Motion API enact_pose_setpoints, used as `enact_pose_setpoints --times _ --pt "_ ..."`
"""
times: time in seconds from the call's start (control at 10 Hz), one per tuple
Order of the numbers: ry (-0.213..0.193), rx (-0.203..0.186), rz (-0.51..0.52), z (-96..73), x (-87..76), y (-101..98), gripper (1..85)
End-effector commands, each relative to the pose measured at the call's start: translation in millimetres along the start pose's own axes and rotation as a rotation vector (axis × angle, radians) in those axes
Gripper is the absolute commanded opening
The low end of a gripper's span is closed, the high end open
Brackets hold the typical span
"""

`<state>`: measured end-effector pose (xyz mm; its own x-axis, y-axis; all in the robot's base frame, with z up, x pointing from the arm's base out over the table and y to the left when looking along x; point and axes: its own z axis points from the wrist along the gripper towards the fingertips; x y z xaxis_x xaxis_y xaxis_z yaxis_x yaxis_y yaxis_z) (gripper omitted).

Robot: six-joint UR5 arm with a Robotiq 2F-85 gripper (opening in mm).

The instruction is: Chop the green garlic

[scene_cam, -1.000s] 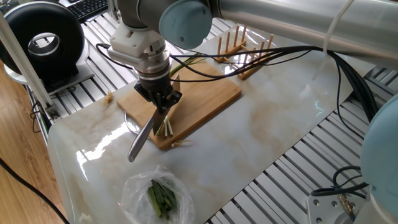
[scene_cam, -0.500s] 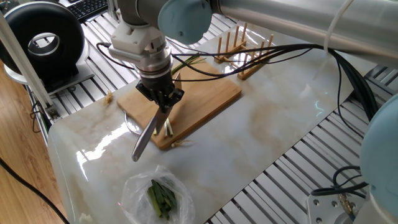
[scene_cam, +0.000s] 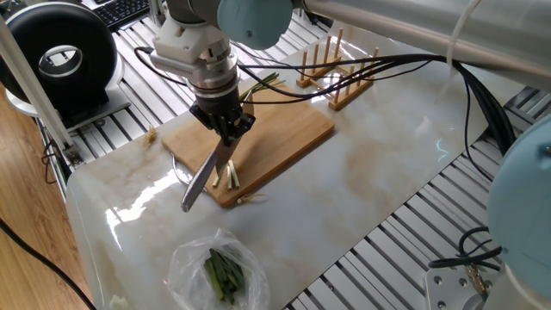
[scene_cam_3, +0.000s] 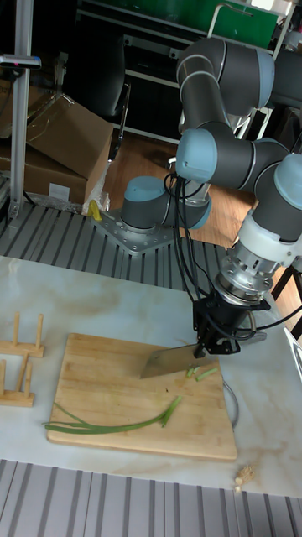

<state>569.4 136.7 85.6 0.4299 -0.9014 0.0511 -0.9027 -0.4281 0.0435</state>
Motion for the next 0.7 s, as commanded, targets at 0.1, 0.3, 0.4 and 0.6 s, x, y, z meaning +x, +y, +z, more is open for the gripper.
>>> enact_pose_setpoints --times 0.1,0.3,0.4,0.6 --pt "0.003 0.041 0.011 -0.2 3.7 -13.5 1.3" --pt "0.001 0.053 -0.005 2.3 -1.6 -18.1 1.3" --pt "0.001 0.044 -0.001 1.2 -3.9 -16.1 1.3" --pt "-0.001 0.066 -0.017 -0.1 -8.9 -23.9 1.3"
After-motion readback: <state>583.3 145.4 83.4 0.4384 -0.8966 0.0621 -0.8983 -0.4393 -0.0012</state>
